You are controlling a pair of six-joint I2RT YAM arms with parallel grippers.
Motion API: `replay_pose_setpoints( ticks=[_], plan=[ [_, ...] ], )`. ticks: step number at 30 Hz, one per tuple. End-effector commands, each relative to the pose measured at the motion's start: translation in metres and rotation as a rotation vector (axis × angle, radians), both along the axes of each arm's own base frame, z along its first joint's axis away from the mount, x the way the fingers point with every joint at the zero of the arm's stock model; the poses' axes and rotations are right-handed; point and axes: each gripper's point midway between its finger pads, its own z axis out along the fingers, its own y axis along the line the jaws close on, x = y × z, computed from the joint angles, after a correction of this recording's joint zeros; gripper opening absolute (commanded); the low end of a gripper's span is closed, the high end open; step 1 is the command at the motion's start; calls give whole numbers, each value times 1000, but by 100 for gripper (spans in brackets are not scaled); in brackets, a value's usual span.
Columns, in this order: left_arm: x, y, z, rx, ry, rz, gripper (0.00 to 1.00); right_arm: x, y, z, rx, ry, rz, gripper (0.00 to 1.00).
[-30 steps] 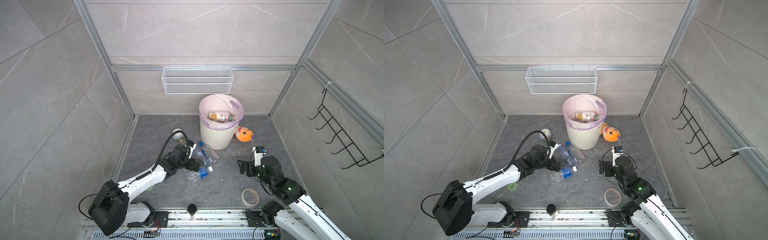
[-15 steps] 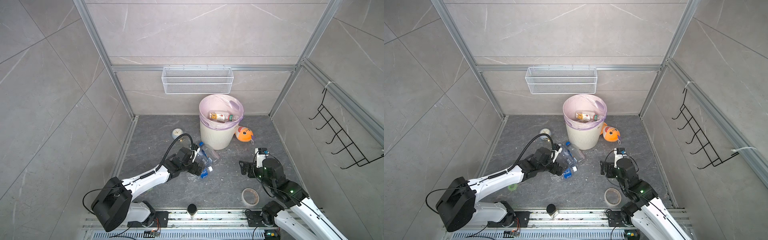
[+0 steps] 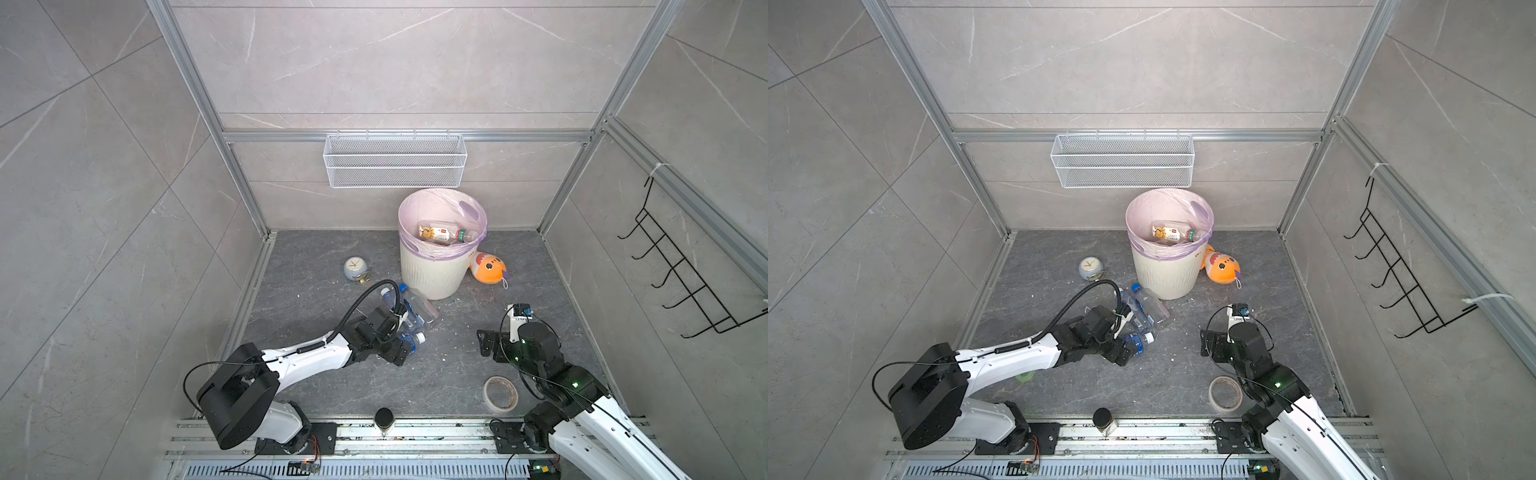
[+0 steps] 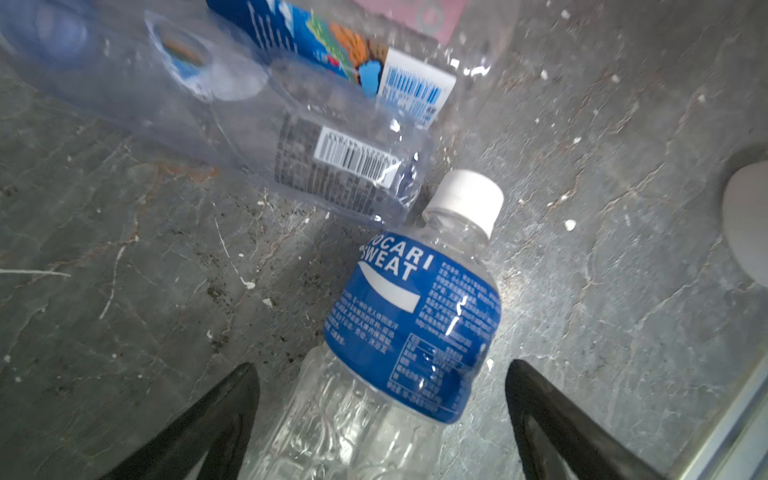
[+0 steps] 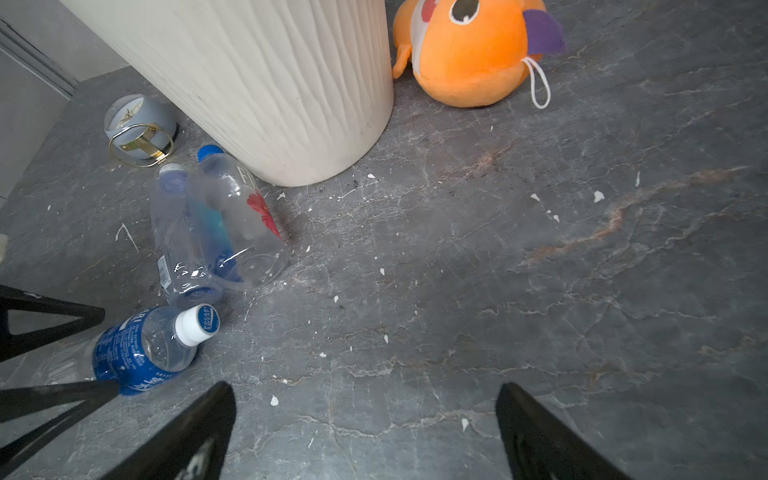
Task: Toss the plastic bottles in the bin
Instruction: 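Lower the left gripper and close it on the blue Pocari Sweat bottle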
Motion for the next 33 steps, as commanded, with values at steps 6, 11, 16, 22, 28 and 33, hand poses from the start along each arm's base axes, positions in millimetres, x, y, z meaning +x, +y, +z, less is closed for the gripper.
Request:
replay_pose_setpoints(
  ticks=[6, 11, 16, 22, 28, 33],
  plan=[
    [3, -1, -6, 99, -20, -10, 94, 4, 9, -14, 32, -3, 21, 99],
    [2, 0, -11, 119, -11, -10, 93, 3, 9, -14, 40, -11, 23, 99],
    [2, 0, -15, 126, -1, -6, 84, 4, 10, -15, 37, -3, 26, 99],
    [1, 1, -15, 124, -1, -5, 76, 4, 11, -17, 34, 3, 27, 99],
    [0, -1, -13, 119, -7, -23, 65, 5, 11, -17, 32, 8, 27, 99],
    [-3, -5, -2, 84, -39, -55, 61, 5, 12, -17, 32, 8, 29, 99]
  ],
)
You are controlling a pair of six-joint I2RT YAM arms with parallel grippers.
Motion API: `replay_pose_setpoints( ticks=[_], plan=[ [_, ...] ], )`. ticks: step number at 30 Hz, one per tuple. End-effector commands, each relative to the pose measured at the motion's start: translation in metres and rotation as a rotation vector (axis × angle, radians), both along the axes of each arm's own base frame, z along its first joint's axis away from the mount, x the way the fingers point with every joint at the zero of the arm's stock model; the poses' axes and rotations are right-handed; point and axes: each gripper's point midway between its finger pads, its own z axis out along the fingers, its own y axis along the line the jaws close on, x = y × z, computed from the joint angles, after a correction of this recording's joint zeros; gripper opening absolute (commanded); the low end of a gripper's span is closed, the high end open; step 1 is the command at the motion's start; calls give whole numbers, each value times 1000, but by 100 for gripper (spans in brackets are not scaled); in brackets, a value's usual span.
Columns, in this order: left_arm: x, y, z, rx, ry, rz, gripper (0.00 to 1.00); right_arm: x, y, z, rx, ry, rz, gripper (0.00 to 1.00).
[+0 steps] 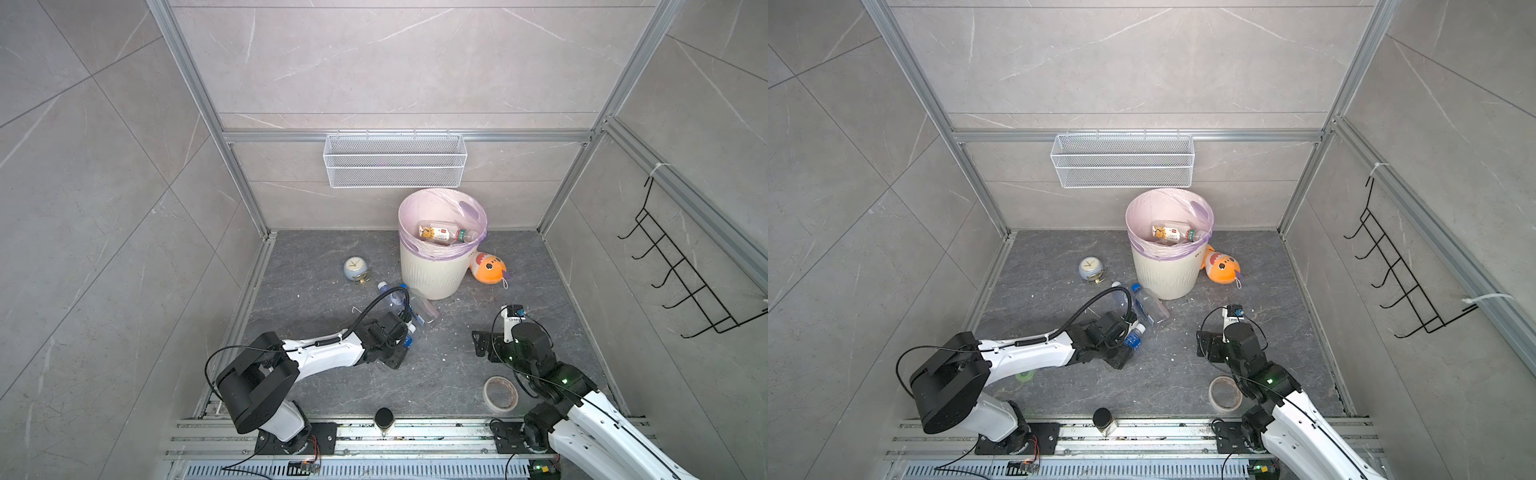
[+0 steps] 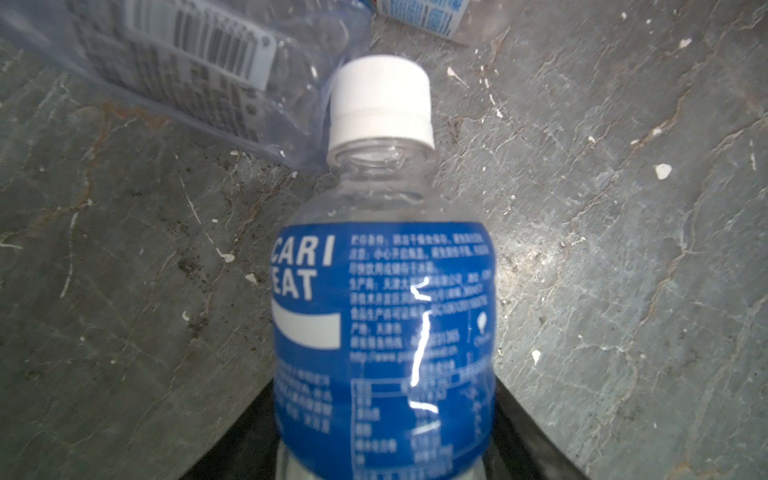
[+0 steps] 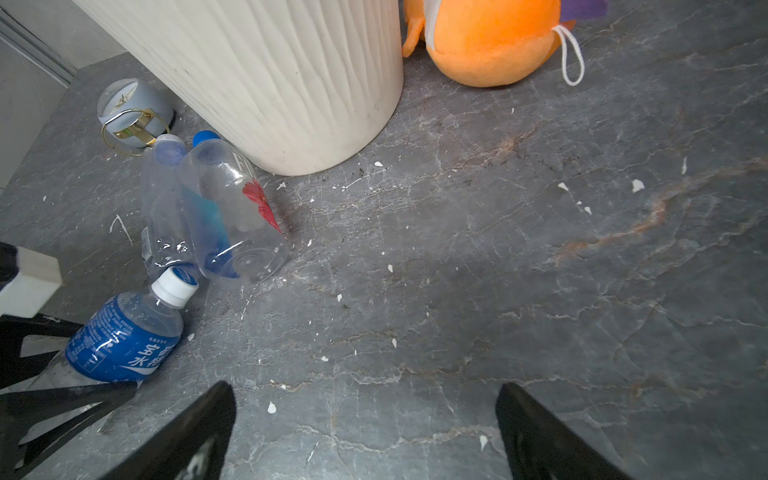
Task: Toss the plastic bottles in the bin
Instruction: 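Lower the left gripper and close it on the blue Pocari Sweat bottle, then lift the Pocari Sweat bottle with the left gripper over the bin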
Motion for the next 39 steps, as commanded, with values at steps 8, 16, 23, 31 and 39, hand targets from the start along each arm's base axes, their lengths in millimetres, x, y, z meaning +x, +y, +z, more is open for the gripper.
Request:
replay_pose_setpoints(
  ticks=[8, 16, 23, 31, 39],
  plan=[
    [-1, -12, 40, -133, -90, -50, 59, 0, 4, -2, 18, 3, 12, 99],
    [-2, -6, 58, -202, -145, -23, 59, 0, 5, -1, 19, 0, 16, 99],
    [-1, 5, 72, -257, -212, 22, 57, 0, 5, -2, 19, 0, 17, 99],
    [3, 23, 107, -337, -341, 85, 52, 0, 6, -2, 20, 1, 21, 99],
    [12, 42, 160, -385, -475, 161, 53, -1, 5, -2, 18, 0, 18, 99]
  ],
)
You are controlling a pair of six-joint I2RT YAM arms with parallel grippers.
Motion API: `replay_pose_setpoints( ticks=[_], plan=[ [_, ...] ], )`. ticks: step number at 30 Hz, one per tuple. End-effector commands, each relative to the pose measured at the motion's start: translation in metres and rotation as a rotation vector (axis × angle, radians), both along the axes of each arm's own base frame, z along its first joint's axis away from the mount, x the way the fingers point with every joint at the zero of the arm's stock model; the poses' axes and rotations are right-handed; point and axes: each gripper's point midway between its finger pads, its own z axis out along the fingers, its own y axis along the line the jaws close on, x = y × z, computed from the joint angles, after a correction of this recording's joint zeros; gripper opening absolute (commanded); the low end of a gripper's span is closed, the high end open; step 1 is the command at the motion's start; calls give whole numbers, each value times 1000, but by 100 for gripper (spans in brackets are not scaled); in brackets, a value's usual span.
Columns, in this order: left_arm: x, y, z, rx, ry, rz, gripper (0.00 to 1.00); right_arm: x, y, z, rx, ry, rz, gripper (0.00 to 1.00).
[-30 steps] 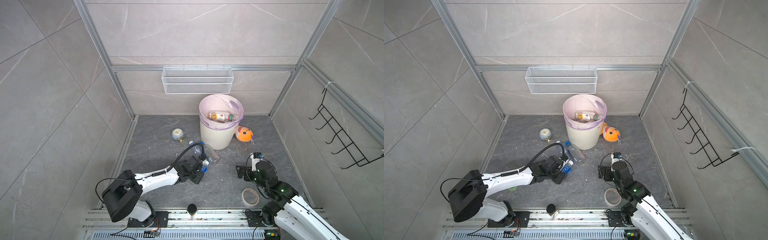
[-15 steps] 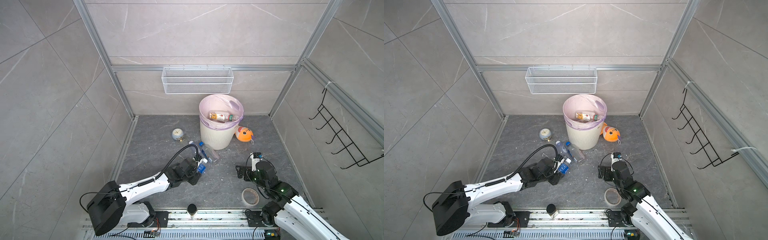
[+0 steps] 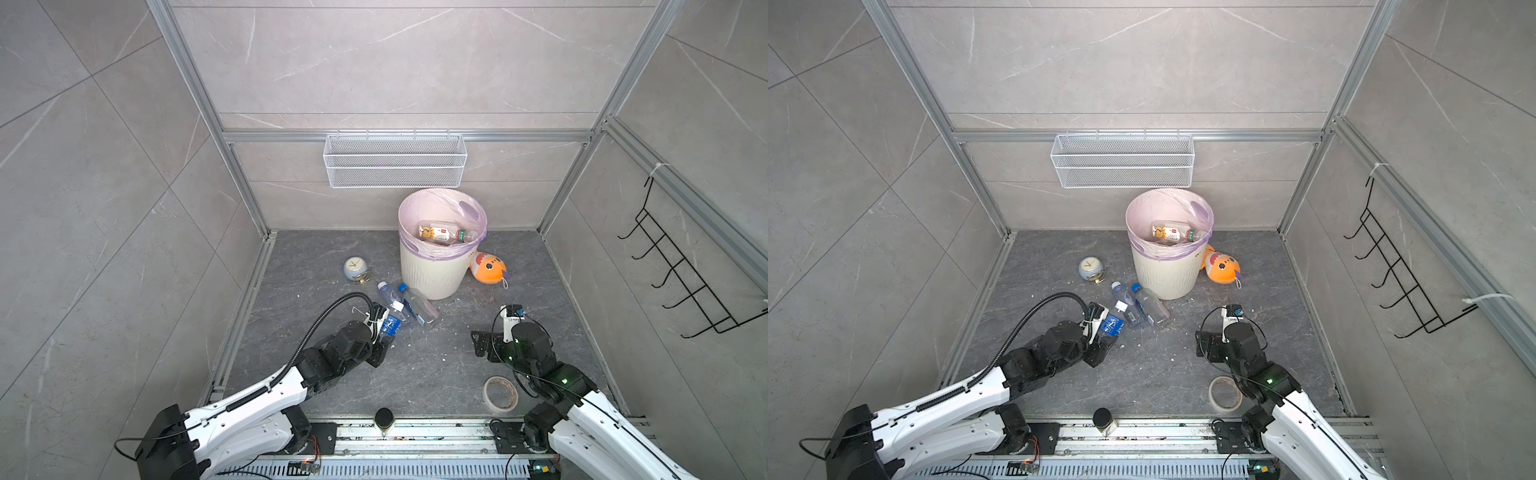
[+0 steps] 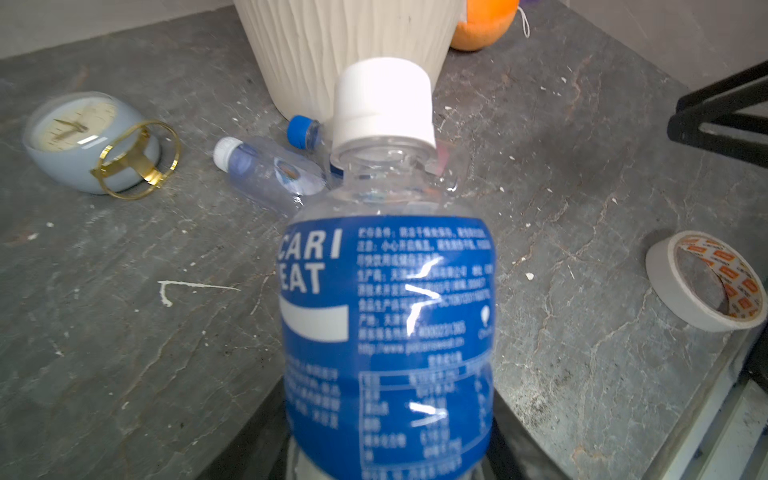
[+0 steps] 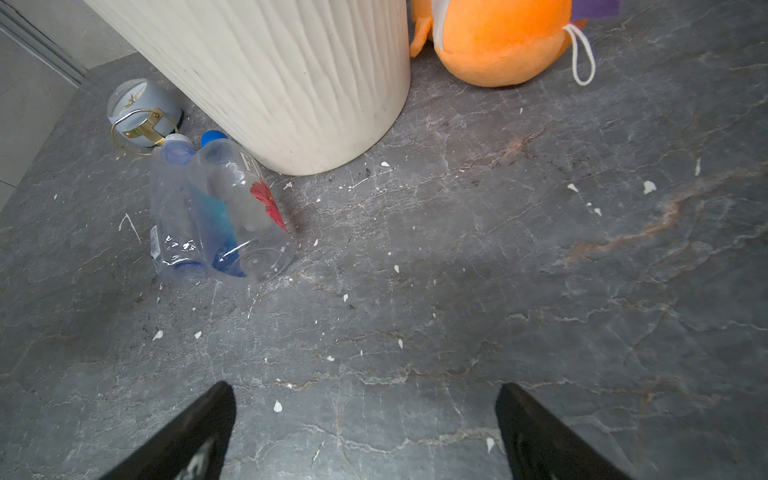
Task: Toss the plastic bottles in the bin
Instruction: 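Lift the Pocari Sweat bottle with the left gripper over the bin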
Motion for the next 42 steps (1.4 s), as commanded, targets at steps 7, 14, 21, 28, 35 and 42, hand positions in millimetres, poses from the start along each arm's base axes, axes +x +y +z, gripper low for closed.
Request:
replay_pose_setpoints(
  ticks=[7, 14, 21, 28, 35, 42],
  plan=[
    [27, 4, 101, -113, -170, 75, 53, -1, 1, -1, 10, -11, 2, 99],
    [73, -13, 163, -229, -207, 47, 53, -1, 1, 0, 14, -18, 2, 99],
    [147, -67, 250, -319, -266, -96, 50, 0, -1, -2, 6, -10, -12, 99],
    [240, -114, 305, -417, -187, -158, 100, -1, -2, -1, 5, -11, -16, 99],
    [229, -67, 317, -443, -284, -58, 100, -2, 0, 0, 12, -21, -5, 99],
    [192, -32, 289, -397, -273, 4, 100, -2, 5, 3, 16, -27, 23, 99]
  ],
)
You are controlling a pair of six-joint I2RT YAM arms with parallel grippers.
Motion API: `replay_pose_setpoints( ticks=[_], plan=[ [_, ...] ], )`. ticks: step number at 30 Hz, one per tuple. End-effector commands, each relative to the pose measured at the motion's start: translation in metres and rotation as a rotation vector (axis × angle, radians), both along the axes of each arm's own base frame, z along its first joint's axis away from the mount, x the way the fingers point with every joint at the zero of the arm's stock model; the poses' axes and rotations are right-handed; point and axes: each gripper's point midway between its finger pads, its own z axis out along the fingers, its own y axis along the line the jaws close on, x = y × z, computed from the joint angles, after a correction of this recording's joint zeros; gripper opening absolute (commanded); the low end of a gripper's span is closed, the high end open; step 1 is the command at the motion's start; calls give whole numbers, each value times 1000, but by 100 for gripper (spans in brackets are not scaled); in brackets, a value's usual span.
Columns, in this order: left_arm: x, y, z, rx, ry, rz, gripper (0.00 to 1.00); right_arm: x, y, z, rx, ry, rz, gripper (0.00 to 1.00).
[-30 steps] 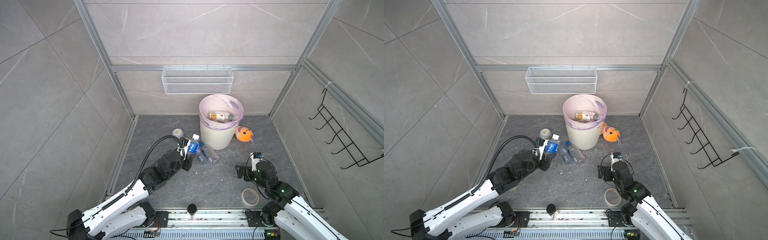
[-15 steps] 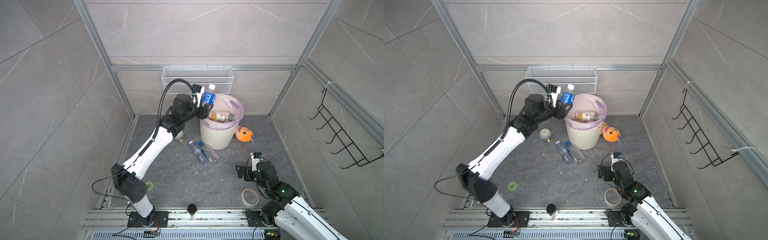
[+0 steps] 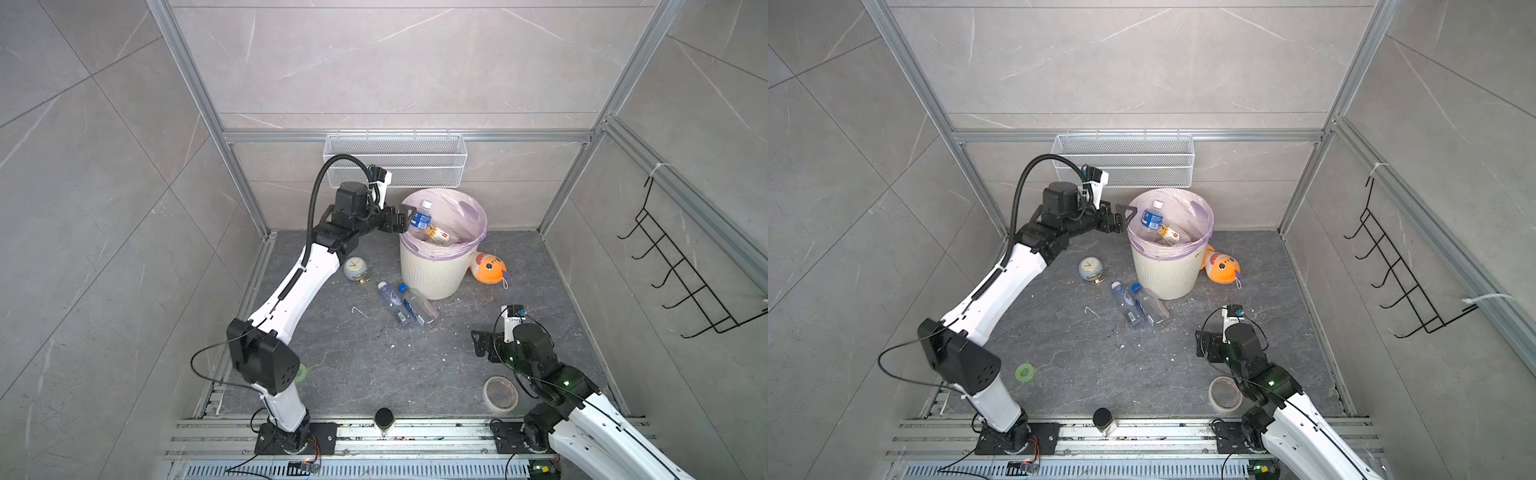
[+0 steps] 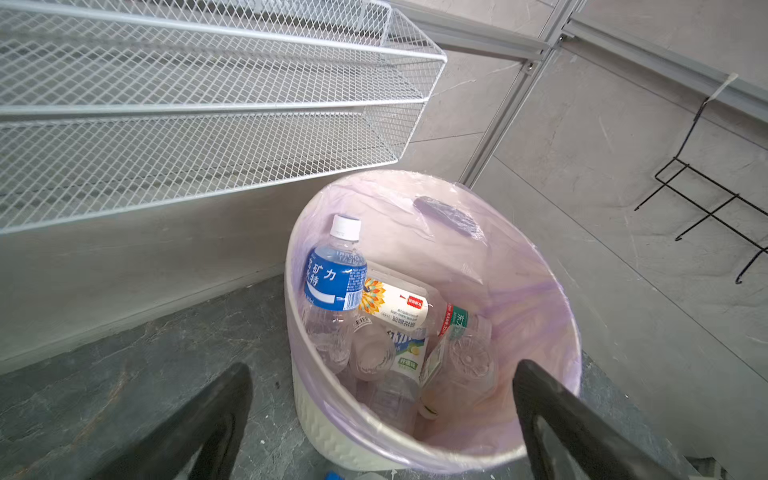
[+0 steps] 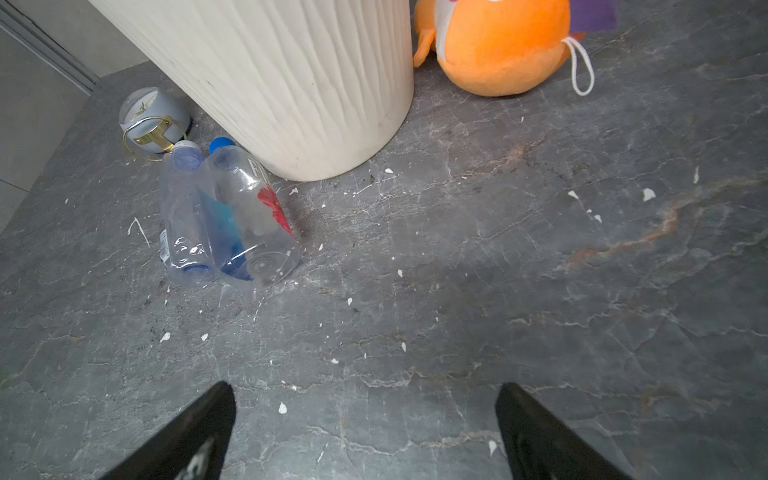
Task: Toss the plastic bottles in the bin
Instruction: 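Lift the Pocari Sweat bottle with the left gripper over the bin, then open the left gripper to drop the bottle into the bin, then return the left gripper to the floor while the right gripper reaches toward the white-capped bottle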
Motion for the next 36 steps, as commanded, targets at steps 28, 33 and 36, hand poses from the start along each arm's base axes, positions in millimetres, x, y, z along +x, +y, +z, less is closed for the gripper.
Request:
replay_pose_setpoints(
  ticks=[28, 33, 36],
  plan=[
    [-95, 99, -169, 50, 251, 290, 100, 44, 126, 39, -193, -42, 209, 99],
    [-112, 107, -207, 72, 329, 296, 100, 56, 150, 39, -185, -24, 236, 99],
    [-120, 111, -226, 70, 357, 303, 100, 62, 165, 35, -198, -5, 261, 99]
  ],
)
